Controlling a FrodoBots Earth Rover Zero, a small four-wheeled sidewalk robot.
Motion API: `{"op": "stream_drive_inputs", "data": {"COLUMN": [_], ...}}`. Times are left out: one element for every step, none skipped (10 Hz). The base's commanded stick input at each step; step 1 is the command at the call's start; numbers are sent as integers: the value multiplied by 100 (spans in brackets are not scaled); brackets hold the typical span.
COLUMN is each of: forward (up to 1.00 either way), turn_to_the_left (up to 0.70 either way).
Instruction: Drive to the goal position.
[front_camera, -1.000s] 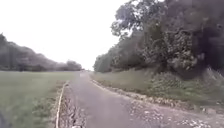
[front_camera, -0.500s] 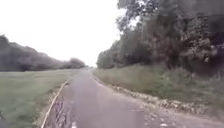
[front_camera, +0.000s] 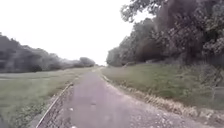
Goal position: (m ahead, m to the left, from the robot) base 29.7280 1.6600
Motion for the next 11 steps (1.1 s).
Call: {"op": "stream_drive_inputs", "data": {"forward": [85,85,85,85,85,85,85,85,85,85,85], "turn_to_the_left": [27,27,27,27,0,0,0,-1,-20,-16,0]}}
